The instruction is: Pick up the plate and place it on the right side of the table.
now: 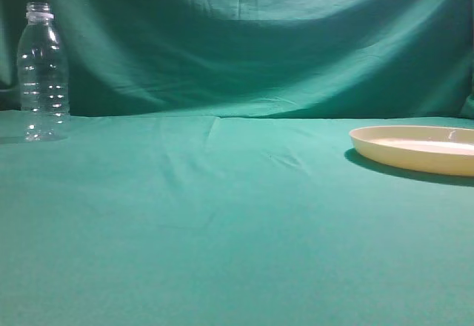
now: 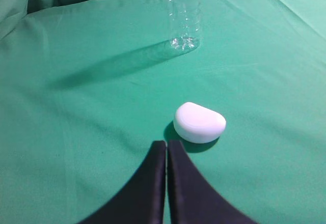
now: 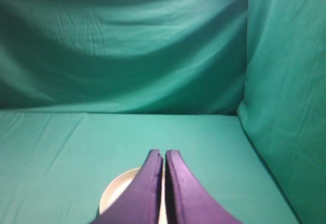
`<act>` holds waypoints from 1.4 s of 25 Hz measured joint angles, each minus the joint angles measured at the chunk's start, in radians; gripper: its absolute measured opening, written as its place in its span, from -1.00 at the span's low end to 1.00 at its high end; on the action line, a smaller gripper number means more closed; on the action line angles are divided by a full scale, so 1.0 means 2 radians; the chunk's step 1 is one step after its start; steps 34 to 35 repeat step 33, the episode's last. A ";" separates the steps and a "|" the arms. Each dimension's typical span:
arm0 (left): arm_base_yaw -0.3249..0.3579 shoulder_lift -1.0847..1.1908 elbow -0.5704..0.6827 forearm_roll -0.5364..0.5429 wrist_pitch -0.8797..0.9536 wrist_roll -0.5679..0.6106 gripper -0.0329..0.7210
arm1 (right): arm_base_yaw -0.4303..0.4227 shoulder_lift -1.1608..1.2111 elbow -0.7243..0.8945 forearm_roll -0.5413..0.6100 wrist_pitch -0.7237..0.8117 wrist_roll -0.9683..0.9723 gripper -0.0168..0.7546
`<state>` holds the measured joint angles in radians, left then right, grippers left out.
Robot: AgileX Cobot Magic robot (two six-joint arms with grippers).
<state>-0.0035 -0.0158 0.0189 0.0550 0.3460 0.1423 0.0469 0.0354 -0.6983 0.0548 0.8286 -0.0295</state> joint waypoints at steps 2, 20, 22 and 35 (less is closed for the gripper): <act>0.000 0.000 0.000 0.000 0.000 0.000 -0.91 | 0.000 -0.022 0.042 -0.015 -0.020 0.001 -0.96; 0.000 0.000 0.000 -0.001 0.000 0.000 -0.91 | -0.001 -0.026 0.362 -0.047 -0.282 0.067 -0.96; 0.000 0.000 0.000 -0.001 0.000 0.000 -0.91 | -0.001 -0.026 0.362 -0.047 -0.269 0.072 -0.96; 0.000 0.000 0.000 -0.001 0.000 0.000 -0.91 | -0.001 -0.026 0.363 -0.047 -0.224 0.088 -0.96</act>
